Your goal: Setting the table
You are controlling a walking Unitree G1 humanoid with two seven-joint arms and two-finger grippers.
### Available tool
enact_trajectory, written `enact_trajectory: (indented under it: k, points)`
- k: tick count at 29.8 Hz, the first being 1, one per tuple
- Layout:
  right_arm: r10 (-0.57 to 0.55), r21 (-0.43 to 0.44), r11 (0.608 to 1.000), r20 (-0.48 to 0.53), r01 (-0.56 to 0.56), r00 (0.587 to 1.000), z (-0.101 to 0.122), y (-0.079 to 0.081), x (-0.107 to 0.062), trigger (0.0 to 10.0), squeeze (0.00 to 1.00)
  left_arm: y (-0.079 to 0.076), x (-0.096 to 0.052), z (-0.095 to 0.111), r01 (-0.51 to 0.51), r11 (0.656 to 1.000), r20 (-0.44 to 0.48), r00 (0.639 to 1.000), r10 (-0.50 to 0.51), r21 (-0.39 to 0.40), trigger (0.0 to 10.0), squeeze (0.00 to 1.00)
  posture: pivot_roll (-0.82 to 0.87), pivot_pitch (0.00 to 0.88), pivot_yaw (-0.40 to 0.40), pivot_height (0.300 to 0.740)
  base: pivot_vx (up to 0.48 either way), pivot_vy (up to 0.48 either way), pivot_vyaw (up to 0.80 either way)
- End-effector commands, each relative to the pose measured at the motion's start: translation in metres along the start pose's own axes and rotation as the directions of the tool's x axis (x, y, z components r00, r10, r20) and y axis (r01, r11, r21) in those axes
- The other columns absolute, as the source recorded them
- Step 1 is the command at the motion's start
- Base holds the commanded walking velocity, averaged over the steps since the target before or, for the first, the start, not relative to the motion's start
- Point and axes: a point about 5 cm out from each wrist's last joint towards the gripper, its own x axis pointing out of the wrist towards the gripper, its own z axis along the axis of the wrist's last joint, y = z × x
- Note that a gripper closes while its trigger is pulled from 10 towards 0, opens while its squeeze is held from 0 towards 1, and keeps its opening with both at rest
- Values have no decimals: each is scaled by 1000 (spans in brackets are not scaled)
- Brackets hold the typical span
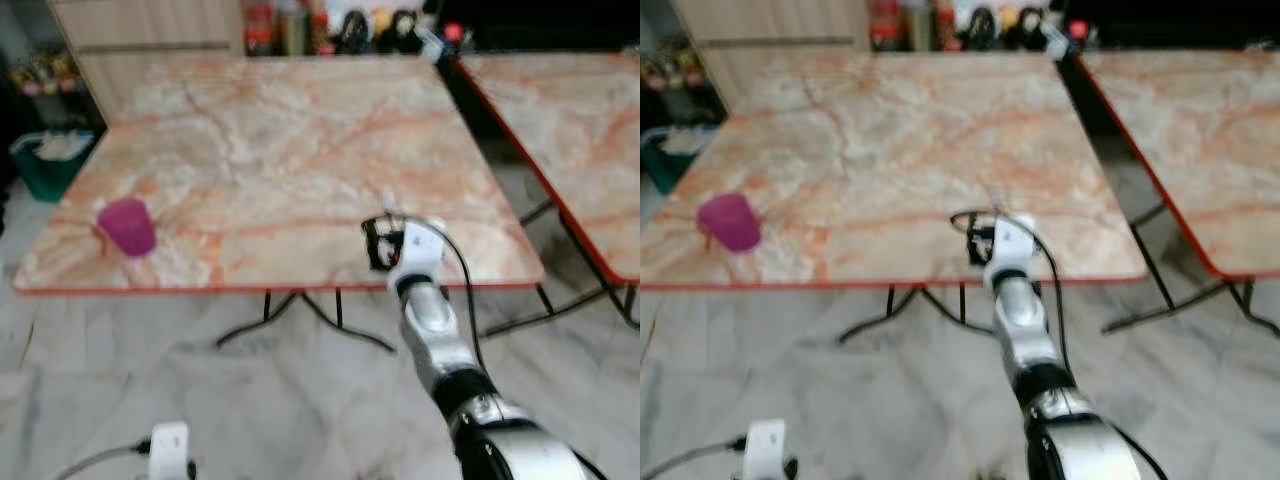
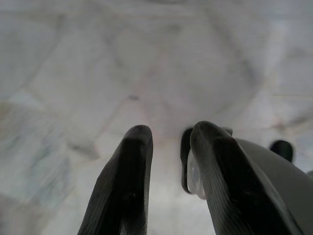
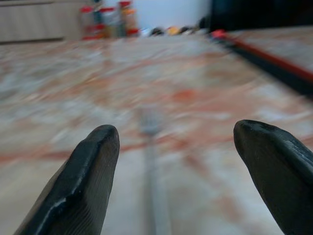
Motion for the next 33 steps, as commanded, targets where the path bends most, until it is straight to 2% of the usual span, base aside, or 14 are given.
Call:
enact_trajectory:
  k: [1,10,16,20,33]
  points:
    - [24,10,1000,14,-24,1000,5,11,2,10000,0,8,0,-3,-20,1000,-14,1000,20,7,10000,0,93,81,-27,715,244,0,0]
    - [31,5,999,12,-31,999,5,12,2,10000,0,9,1,1,-21,1000,-6,1000,21,9,10000,0,95,88,-26,715,247,0,0]
    - [61,-53,997,48,-58,997,8,14,1,10000,0,9,0,-1,-25,1000,-11,1000,25,6,10000,0,99,100,-27,715,261,0,177]
    - [44,-8,999,35,-44,998,6,15,1,10000,0,10,-1,-4,-26,1000,-16,1000,26,4,10000,0,99,103,-27,715,263,0,600]
    - [52,-11,999,30,-52,998,5,17,1,10000,0,10,-1,-3,-30,1000,-13,999,30,-1,10000,0,101,111,-27,715,261,0,0]
